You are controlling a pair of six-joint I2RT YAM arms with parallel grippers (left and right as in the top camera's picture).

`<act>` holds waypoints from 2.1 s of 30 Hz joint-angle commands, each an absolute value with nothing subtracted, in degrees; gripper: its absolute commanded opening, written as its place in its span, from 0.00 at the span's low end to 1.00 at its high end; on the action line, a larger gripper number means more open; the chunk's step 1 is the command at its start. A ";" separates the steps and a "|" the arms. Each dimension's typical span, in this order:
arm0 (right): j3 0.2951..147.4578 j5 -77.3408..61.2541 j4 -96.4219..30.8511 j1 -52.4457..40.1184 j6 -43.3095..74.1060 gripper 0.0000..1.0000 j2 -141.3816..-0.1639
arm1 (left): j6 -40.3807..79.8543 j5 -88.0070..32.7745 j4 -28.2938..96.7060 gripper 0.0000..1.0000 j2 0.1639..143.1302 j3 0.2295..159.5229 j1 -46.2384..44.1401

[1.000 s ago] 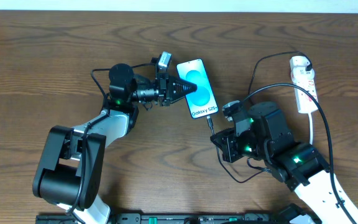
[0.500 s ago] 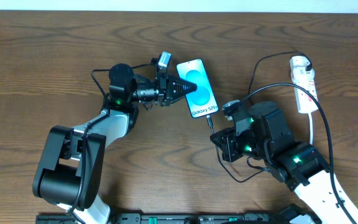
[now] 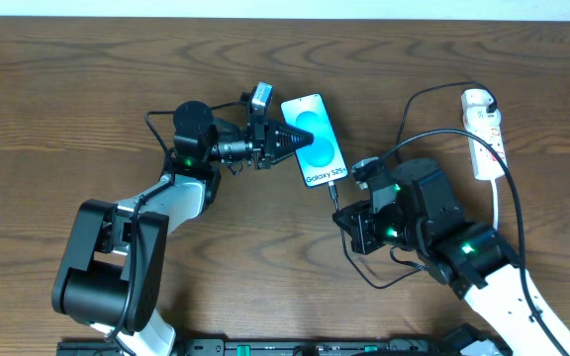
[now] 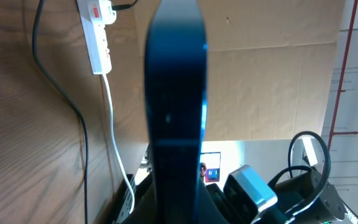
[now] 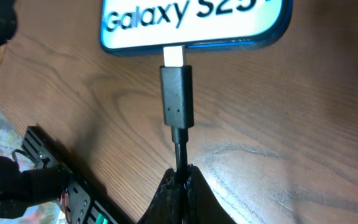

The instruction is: Plug charger to phone and switch on socket

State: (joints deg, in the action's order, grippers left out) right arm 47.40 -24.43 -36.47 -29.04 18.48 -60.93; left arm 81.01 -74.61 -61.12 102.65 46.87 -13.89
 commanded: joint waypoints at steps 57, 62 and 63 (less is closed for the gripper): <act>47.70 -25.67 -37.32 -30.74 19.73 0.01 -62.50 | 75.42 -77.14 -61.82 0.07 102.24 48.23 -13.74; 47.70 -25.65 -38.02 -30.74 19.73 0.01 -62.48 | 75.00 -77.14 -61.82 0.08 102.24 48.23 -13.74; 47.68 -25.67 -38.13 -30.74 19.73 0.01 -62.48 | 75.00 -77.14 -61.82 0.07 102.24 48.23 -13.74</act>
State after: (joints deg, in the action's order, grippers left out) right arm 47.40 -24.84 -37.82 -30.39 19.09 -62.59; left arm 76.40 -76.20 -61.12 102.65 46.87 -13.89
